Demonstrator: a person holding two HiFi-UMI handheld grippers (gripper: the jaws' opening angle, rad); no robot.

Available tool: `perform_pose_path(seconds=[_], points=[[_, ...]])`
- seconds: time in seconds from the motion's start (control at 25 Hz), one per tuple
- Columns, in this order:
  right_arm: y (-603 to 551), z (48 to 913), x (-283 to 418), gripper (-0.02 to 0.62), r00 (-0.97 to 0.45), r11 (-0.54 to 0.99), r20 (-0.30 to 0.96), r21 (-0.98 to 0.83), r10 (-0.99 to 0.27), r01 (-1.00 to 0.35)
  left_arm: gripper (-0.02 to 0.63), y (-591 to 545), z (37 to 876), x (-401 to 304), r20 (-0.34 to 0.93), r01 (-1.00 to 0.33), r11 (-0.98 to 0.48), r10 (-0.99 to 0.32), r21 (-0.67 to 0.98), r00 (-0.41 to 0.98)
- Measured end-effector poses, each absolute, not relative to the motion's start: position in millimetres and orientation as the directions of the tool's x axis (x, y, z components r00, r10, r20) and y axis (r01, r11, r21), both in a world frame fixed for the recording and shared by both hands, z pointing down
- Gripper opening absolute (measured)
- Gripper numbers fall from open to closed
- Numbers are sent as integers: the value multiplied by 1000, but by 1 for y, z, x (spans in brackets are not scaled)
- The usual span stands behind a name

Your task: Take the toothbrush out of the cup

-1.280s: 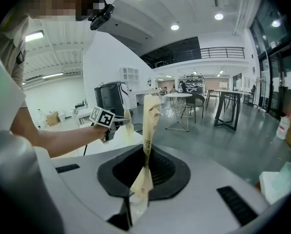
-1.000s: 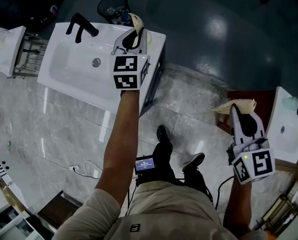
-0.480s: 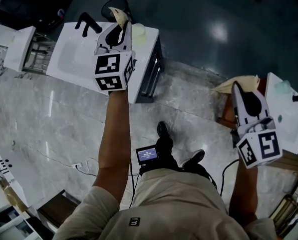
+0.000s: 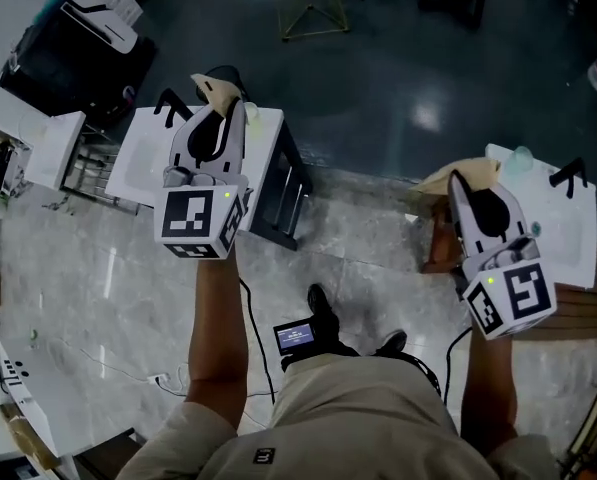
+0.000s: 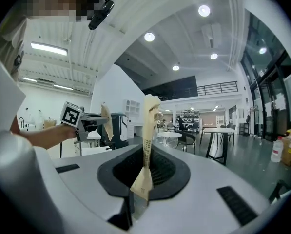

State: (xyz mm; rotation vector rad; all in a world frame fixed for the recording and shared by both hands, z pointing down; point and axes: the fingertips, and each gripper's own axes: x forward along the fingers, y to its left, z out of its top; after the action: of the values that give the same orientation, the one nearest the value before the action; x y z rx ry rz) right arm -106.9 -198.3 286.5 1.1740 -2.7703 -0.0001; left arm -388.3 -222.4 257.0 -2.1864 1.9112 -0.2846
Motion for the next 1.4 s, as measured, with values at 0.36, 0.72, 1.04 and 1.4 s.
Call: perform_pose_path(seconds=[0.36,0.72,1.04,1.4], points=[[-124,233,22,26,-645,645,37,98,-763,-758,32,-131,216,-231,-37,-919,-279,-953,-277,300],[-55,214,141,26,-605,603,18,106,-796,-790,32,-48,220,-90,17,-877,-421,-903,-230,429],[-20,208,191,26,-595,594,15,90,-804,-800,32,-8,223,-34,65,-851,-480,-876,-215,478],[-16,218,214,25,-585,586,40,94,-810,-805,32,-7,224,-6,89,-832,-505,-862,-232,498]])
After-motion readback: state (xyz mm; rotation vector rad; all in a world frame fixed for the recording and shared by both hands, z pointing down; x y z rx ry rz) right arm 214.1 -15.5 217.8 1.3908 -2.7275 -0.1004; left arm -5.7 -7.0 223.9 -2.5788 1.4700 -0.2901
